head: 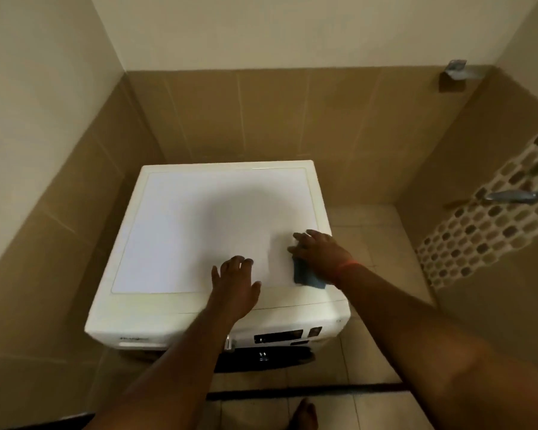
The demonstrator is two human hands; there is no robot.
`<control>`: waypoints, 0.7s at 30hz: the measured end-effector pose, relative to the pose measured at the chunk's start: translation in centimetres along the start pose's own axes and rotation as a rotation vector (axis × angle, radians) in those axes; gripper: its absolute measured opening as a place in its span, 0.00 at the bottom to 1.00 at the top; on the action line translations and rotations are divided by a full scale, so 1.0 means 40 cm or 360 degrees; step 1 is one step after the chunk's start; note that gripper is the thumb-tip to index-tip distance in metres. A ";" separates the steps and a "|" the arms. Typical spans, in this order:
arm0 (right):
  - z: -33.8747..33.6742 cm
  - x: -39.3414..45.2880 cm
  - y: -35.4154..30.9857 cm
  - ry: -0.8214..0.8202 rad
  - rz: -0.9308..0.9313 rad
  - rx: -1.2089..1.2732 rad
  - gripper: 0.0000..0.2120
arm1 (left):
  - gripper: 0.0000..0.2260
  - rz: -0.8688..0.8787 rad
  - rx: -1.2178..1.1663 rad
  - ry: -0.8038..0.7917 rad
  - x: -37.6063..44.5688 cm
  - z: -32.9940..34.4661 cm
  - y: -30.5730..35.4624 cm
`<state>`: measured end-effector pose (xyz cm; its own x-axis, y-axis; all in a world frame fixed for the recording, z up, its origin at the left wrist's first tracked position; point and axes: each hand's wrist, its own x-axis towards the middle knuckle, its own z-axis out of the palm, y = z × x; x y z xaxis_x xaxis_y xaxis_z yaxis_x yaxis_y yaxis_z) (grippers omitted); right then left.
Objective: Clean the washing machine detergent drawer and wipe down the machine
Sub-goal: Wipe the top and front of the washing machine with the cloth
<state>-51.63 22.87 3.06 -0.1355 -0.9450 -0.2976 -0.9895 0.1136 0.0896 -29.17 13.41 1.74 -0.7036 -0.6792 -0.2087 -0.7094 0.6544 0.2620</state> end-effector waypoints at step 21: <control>-0.174 -0.078 -0.015 -0.0401 -0.0134 0.2039 0.09 | 0.10 -0.0173 -0.1789 -0.0272 -0.061 -0.084 0.115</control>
<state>-50.24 23.60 10.56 0.0610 -0.8964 -0.4390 -0.3219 0.3986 -0.8588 -30.56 16.97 6.62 -0.6981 -0.6036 -0.3850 -0.3892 -0.1314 0.9117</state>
